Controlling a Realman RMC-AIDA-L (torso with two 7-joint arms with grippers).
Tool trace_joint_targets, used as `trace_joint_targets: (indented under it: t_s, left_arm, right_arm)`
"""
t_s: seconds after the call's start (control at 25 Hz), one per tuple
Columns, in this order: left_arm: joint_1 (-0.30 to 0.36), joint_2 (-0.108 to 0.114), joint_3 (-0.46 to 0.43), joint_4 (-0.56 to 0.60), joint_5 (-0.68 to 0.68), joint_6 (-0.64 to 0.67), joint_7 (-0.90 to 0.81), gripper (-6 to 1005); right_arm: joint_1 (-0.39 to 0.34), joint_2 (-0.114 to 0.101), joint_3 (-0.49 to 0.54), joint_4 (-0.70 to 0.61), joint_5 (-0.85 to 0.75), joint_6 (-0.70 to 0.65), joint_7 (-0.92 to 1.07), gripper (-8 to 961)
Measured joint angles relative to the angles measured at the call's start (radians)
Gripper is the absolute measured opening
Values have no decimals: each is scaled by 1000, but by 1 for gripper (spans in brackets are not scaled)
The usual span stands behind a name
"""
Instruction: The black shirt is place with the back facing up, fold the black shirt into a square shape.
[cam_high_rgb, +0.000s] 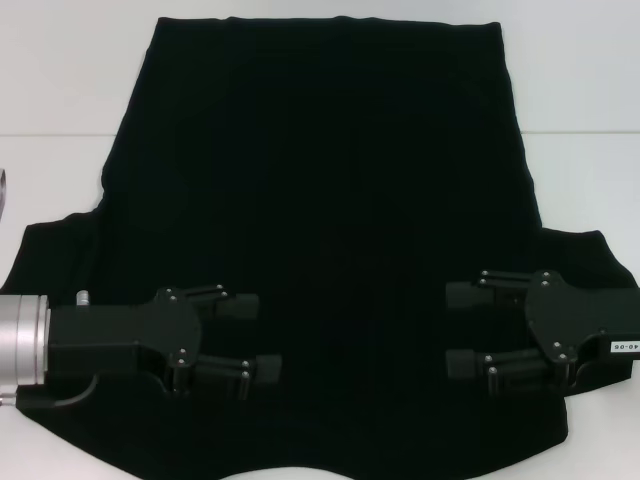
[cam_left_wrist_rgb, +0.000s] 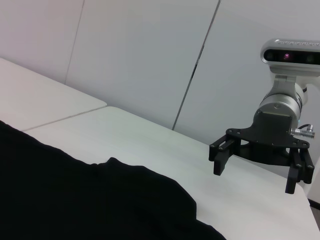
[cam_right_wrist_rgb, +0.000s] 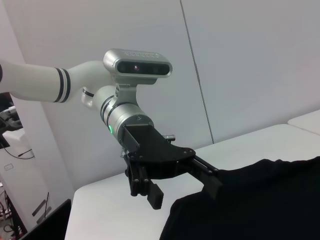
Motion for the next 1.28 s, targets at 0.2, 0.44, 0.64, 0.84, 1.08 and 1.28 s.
trace_joint_targets:
  t_s: [0.2,0.44,0.64,0.84,1.08,1.28]
  left_arm:
    - [-1,1,0,0,0,0,-1,938]
    - [-6,2,-3,0,-11,-14,-4,937]
    - [-11,14,-69,6,-28,-83,-105,936]
    - [-21,48,-188,19,-3,-107,-293,936]
    - [-12,59,-239,120,104,-175,-581,935]
    - [1,57,-267,202,218,-214,-749,935]
  right_arm:
    - [0,0,0,0,0,1,0,897]
    - [3,1,0,0,0,16,0,897]
    - [3,1,4,1,5,17,0,897]
    - [8,4,9,5,7,24,0,896]
    - [26,17,2,9,8,41,0,896]
    - [34,25,1,9,8,48,0,896]
